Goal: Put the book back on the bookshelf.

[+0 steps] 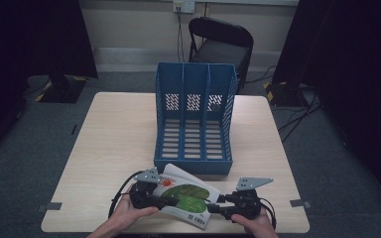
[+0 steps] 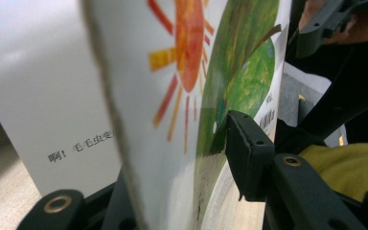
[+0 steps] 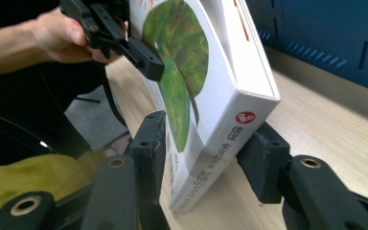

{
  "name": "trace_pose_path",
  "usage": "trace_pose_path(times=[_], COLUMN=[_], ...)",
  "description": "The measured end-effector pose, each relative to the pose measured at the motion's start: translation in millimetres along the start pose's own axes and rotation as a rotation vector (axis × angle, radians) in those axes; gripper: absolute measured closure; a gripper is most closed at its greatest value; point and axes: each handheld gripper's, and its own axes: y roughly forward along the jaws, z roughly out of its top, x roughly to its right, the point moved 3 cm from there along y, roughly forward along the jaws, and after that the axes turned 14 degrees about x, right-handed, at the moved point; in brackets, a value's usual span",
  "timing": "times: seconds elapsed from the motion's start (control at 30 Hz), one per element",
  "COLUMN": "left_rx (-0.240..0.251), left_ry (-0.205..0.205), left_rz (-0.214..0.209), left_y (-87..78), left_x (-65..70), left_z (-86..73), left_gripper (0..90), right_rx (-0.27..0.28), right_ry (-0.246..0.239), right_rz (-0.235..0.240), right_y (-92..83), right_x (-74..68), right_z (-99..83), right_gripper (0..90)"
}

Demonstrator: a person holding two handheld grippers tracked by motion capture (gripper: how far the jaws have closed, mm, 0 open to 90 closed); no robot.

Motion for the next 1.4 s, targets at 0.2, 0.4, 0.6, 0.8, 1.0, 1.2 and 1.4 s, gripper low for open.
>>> trace_pose_path(times=[0.2,0.4,0.6,0.8,1.0,1.2,1.4], left_rx=[-0.006,-0.007,-0.016,0.049,0.099,0.098,0.036], left_ry=[0.029,0.03,0.015,-0.043,-0.096,-0.09,-0.08], left_rz=[-0.027,-0.041,-0.024,0.067,0.113,0.169,0.154], left_y=[0.5,4.6,3.4,-14.3,-26.5,-28.5,-12.3], left_x=[3.2,7.7,6.7,-6.5,-17.5,-22.4,-23.4], left_z=[-0.5,-0.9,-0.3,3.4,5.5,6.1,0.5], left_gripper=[66.3,64.8,59.6,50.3,46.5,34.0,33.8], right_rx=[0.015,0.001,0.017,0.031,0.047,0.074,0.013], right_ry=[-0.034,-0.067,-0.108,-0.13,-0.158,-0.195,-0.205], right_rz=[0.046,0.015,-0.027,-0.032,-0.057,-0.062,-0.058], right_y=[3.4,13.9,14.4,6.1,1.6,-0.1,3.3], right_x=[-7.0,-12.8,-12.7,-10.7,-12.2,-17.0,-18.1], right_z=[3.9,3.4,3.8,8.6,12.9,19.7,7.9], right_gripper=[59.4,62.8,68.7,73.2,74.9,74.9,74.2])
